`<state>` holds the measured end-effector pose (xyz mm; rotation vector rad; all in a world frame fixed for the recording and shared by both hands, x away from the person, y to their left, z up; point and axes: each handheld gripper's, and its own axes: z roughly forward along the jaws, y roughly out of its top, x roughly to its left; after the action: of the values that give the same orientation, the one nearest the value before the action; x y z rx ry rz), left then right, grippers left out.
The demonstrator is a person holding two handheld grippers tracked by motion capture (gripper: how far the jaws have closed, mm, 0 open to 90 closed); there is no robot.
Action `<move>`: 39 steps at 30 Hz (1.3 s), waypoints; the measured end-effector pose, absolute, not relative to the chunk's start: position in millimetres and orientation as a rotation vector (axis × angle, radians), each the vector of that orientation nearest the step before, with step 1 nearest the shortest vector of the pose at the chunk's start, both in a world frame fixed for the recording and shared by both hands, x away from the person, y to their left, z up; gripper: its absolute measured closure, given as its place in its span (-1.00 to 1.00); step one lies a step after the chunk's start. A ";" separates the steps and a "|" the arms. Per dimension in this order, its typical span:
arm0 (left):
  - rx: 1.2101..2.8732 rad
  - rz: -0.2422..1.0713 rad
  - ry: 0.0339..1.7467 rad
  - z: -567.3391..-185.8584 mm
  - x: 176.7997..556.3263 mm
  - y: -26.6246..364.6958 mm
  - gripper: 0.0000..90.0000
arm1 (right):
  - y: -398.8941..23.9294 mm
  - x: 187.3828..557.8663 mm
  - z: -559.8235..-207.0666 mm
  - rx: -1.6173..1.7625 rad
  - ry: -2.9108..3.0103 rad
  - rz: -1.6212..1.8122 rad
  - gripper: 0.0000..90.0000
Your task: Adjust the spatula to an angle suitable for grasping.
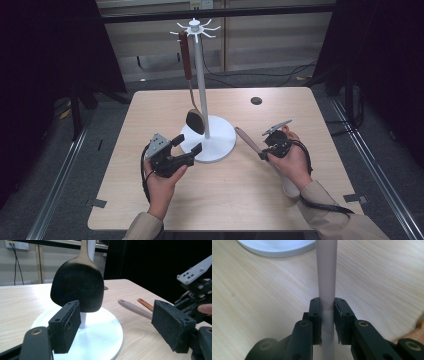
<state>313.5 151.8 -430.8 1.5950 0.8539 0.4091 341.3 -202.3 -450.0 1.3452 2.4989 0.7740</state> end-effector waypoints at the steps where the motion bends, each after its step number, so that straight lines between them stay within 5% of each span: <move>1: 1.599 0.398 0.845 -431.0 313.6 150.9 -0.48 | -203.2 339.9 -448.3 1.349 2.493 0.786 0.71; 39: 1.683 0.323 0.793 -445.3 309.3 123.9 -0.49 | -180.5 301.7 -412.2 1.217 2.398 1.317 0.72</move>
<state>309.3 123.9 -445.3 1.6830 0.7932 0.3233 301.7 -180.5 -412.2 1.2168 2.3985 1.3165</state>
